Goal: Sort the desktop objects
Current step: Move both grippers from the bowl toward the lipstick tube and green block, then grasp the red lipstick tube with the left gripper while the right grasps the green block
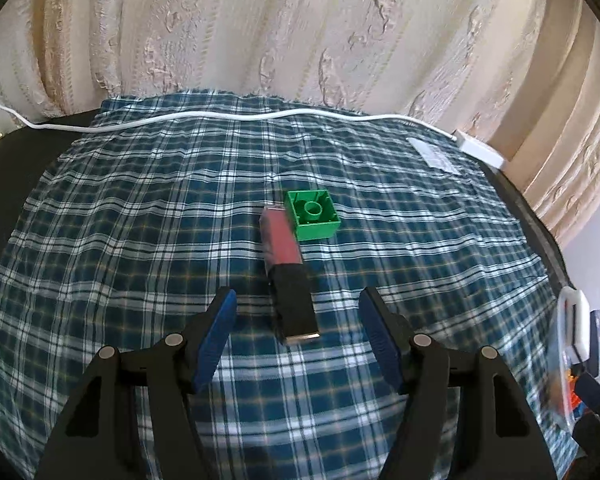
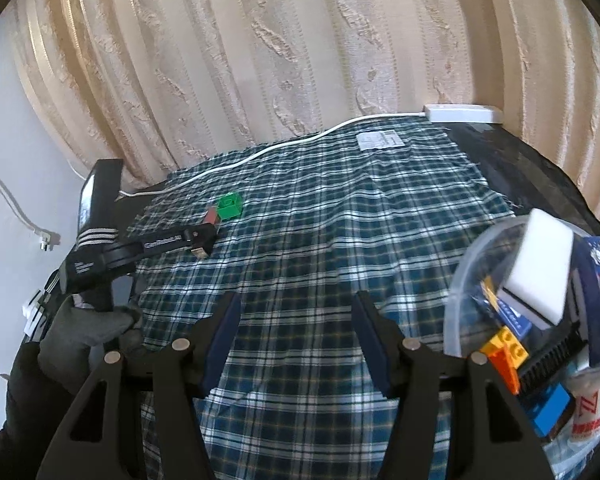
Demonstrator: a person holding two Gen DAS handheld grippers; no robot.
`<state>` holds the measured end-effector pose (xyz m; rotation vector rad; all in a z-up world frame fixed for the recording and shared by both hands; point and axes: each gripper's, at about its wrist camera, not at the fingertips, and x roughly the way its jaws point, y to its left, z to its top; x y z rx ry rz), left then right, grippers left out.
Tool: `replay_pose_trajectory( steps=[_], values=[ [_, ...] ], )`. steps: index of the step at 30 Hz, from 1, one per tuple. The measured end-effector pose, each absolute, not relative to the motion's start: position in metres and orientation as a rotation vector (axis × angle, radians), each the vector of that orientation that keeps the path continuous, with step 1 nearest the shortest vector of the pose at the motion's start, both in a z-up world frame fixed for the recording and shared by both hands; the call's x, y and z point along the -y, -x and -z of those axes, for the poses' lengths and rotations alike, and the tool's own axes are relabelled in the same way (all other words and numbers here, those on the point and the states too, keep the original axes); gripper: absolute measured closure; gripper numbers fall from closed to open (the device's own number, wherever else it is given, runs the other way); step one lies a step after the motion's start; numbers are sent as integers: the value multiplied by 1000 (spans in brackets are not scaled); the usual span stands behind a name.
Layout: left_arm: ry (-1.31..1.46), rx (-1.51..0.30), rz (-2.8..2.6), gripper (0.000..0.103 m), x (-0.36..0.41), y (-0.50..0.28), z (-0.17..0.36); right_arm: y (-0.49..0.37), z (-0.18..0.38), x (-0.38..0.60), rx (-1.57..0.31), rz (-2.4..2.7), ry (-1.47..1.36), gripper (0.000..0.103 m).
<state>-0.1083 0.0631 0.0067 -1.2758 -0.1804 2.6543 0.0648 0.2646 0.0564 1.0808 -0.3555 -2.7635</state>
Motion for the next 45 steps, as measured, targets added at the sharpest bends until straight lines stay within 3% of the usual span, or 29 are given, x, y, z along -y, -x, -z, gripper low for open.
replay_pose_trajectory(
  steps=[6, 14, 16, 22, 45],
  values=[
    [1310, 176, -2653, 48, -62, 122, 5, -54, -55, -256, 332, 2739, -1093, 41],
    [1283, 146, -2667, 50, -62, 131, 11, -36, -49, -247, 327, 2716, -1126, 41],
    [1279, 118, -2692, 62, -63, 132, 12, -31, -48, -245, 326, 2713, -1134, 41],
    [1265, 95, -2674, 76, -65, 132, 14, -13, -45, -237, 322, 2703, -1148, 41],
    [1288, 211, -2797, 79, -23, 126, 13, 91, -24, -180, 216, 2619, -1215, 41]
  ],
)
